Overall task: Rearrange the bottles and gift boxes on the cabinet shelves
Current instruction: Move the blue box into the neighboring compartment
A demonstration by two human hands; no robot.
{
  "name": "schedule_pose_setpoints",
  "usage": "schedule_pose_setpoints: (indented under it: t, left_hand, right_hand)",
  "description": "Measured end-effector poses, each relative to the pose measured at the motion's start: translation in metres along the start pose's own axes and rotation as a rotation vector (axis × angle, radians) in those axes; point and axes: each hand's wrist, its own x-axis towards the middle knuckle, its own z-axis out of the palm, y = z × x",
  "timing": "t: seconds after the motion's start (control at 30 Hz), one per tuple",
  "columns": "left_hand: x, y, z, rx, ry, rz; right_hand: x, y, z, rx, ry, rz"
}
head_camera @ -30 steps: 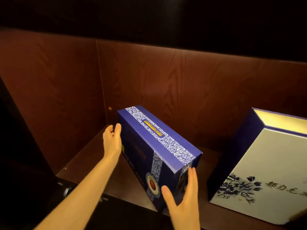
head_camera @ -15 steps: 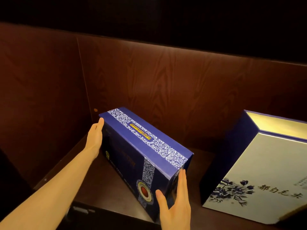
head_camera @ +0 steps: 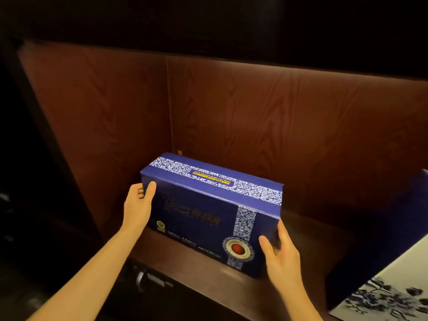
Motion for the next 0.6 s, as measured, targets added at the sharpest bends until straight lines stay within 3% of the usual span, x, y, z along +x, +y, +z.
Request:
schedule_pose_setpoints:
  t: [0.6]
  left_hand:
    - [-0.040, -0.017, -0.038, 0.224, 0.209, 0.059]
  right_hand:
    - [0.089, 0.004, 0.028, -0.006, -0.137, 0.023]
